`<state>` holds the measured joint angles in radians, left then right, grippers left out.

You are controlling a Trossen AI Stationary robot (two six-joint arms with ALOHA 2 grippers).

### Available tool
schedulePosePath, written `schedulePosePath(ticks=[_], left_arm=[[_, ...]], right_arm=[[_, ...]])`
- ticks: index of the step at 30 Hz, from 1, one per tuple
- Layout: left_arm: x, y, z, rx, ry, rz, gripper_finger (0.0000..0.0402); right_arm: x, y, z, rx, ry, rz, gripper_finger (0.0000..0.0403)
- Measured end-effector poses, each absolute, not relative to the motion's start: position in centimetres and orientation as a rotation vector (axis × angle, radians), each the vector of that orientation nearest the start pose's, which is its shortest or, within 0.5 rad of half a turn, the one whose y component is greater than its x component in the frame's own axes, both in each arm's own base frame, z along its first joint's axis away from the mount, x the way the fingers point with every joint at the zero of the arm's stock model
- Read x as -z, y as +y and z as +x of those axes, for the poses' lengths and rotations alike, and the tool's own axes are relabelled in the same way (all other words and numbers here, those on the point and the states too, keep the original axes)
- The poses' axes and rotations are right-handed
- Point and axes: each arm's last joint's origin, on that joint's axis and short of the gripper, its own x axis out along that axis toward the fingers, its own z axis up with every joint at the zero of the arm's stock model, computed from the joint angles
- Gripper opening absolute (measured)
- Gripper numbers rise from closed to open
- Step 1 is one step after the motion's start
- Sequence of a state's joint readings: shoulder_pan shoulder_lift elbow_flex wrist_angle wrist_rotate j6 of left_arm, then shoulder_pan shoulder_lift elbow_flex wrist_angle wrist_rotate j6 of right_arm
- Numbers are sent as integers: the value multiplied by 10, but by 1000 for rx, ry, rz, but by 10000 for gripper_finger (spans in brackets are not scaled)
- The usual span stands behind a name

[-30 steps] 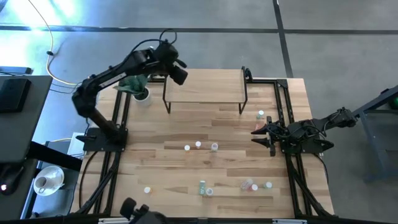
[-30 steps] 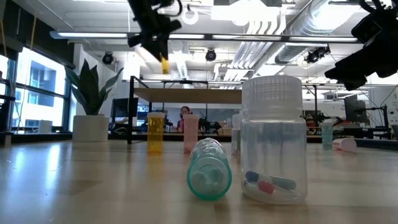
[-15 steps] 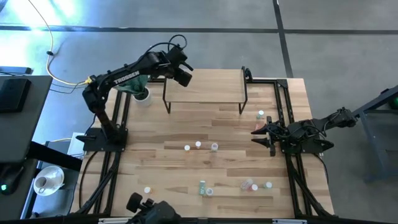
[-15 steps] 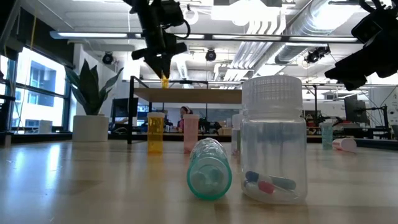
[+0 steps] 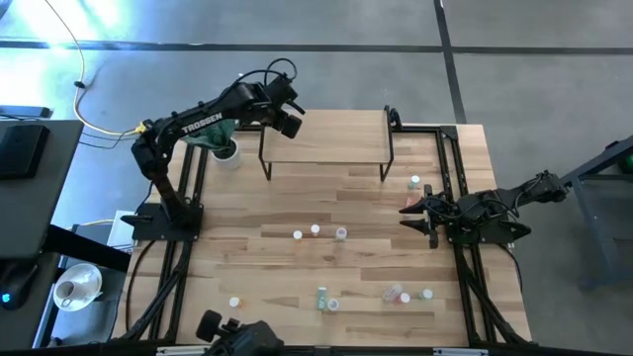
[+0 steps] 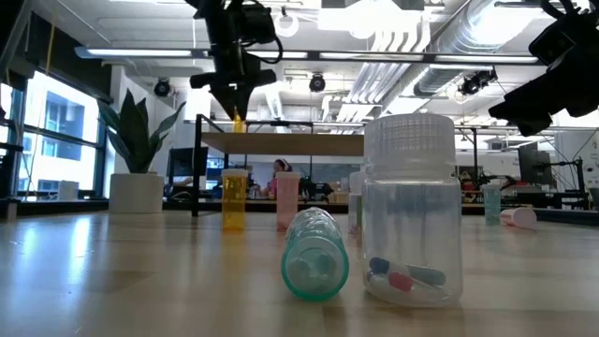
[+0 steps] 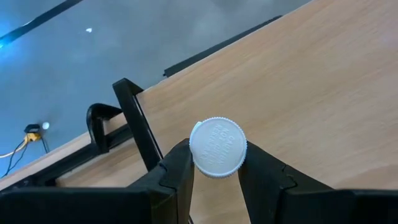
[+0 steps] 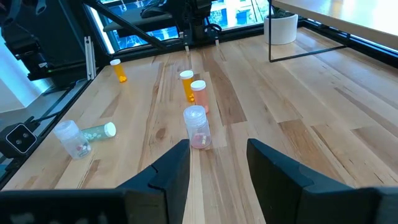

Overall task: Pick and place medicine bottles onto shelf by color
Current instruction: Put the top left orange pill bottle on the shelf

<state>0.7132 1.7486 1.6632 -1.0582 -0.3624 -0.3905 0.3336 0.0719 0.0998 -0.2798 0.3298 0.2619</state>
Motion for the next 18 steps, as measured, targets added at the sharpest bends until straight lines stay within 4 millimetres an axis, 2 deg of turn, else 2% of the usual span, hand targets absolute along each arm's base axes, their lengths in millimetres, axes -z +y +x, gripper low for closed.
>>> schedulePosePath(ticks=[8, 18], left_arm=[[-301, 246, 273, -1192, 1016, -486, 99], [-300, 244, 274, -1198, 1024, -487, 99]], right_arm=[[-166, 21, 90, 27, 236, 178, 149], [-166, 21, 90, 27, 236, 179, 149]])
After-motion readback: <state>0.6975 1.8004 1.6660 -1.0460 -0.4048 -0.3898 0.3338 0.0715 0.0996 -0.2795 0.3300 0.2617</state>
